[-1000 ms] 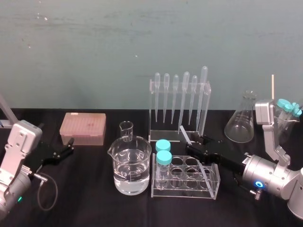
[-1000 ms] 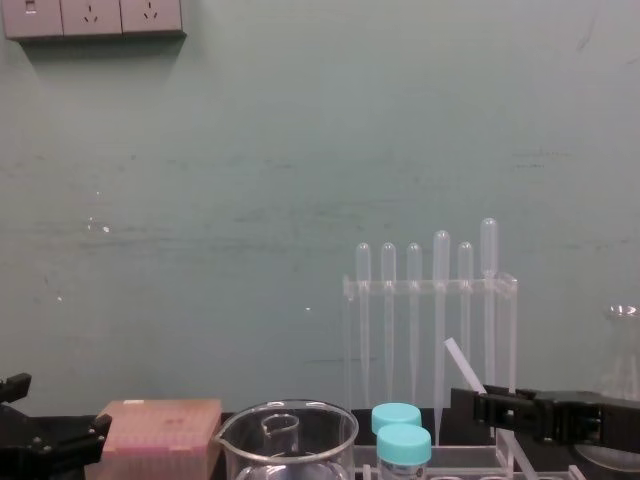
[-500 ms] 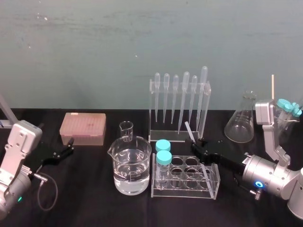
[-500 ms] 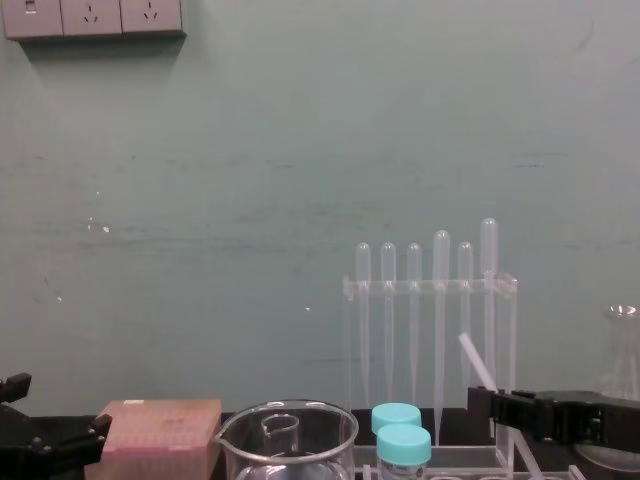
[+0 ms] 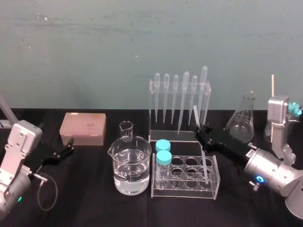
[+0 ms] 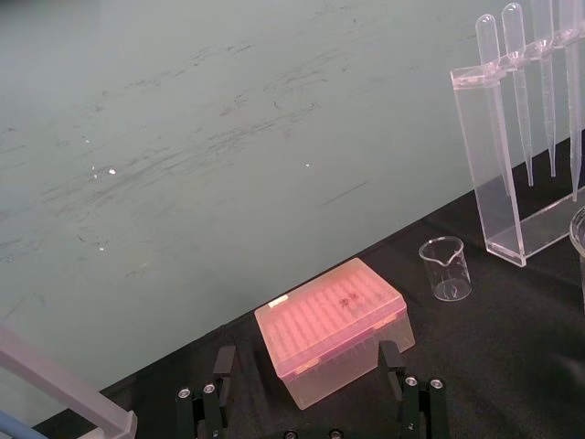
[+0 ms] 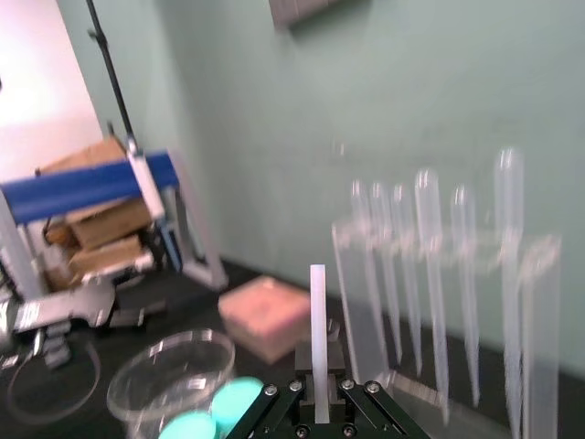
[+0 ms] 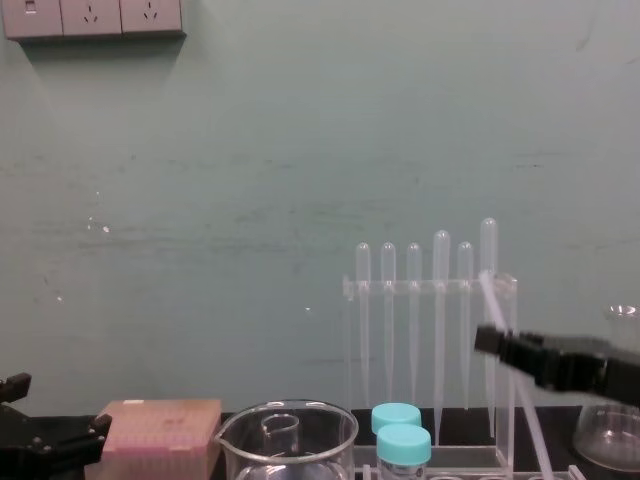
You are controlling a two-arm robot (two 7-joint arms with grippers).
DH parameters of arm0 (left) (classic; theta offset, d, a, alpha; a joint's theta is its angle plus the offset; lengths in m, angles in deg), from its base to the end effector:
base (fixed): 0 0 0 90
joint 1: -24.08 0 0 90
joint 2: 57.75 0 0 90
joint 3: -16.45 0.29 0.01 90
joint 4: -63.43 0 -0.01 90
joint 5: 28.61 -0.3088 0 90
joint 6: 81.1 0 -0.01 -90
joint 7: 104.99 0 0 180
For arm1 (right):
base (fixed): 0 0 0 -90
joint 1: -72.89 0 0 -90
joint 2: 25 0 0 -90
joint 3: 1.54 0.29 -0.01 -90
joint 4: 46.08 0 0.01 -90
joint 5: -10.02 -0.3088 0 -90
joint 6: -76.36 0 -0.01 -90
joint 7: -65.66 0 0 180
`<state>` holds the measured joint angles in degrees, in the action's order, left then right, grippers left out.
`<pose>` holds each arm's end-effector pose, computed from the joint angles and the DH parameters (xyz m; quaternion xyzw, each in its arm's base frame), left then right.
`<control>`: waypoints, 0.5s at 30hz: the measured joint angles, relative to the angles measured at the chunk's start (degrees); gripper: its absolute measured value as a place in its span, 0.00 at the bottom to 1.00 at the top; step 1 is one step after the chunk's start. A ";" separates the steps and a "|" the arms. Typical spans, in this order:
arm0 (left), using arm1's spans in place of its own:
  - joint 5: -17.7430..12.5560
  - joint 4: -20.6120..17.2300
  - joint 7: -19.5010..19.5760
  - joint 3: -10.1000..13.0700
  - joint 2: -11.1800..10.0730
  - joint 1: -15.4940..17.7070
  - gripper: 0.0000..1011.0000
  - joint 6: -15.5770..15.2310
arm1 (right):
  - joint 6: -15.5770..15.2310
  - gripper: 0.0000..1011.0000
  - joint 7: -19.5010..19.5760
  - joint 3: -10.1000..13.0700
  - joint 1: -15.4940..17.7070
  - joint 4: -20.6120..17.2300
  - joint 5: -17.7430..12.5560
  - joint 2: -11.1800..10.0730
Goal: Pick up the stirring rod with one hand, then place it down.
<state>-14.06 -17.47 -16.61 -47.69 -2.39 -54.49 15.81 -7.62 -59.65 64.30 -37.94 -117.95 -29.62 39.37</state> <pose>0.3581 0.0827 -0.3023 0.1414 -0.1324 0.5799 0.7913 0.4117 -0.0583 -0.2857 0.0594 0.0433 -0.3659 0.9278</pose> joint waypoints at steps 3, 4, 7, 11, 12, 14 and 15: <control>0.00 0.00 0.00 0.00 0.00 0.00 0.99 0.00 | 4.82 0.07 0.30 1.11 0.31 -0.34 1.55 0.80; 0.00 0.00 0.00 0.00 0.00 0.00 0.99 0.00 | 6.06 0.07 0.49 1.36 0.36 -0.42 2.05 1.00; 0.00 0.00 0.00 0.00 0.00 0.00 0.99 0.00 | 10.44 0.07 1.32 2.30 0.44 -0.63 4.07 1.76; 0.00 0.00 0.00 0.00 0.00 0.00 0.99 0.00 | 15.42 0.07 2.13 3.40 0.59 -0.64 6.40 2.51; 0.00 0.00 0.00 0.00 0.00 0.00 0.99 0.00 | 16.46 0.07 2.22 3.59 0.65 -0.60 6.87 2.62; 0.00 0.00 0.00 0.00 0.00 0.00 0.99 0.00 | 19.76 0.07 2.26 4.09 0.88 -0.29 8.35 2.89; 0.00 0.00 0.00 0.00 0.00 0.00 0.99 0.00 | 21.04 0.07 2.18 4.22 0.94 -0.09 8.91 2.95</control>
<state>-14.06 -17.47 -16.61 -47.69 -2.39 -54.48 15.81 13.42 -57.47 68.53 -36.99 -118.04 -20.71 42.32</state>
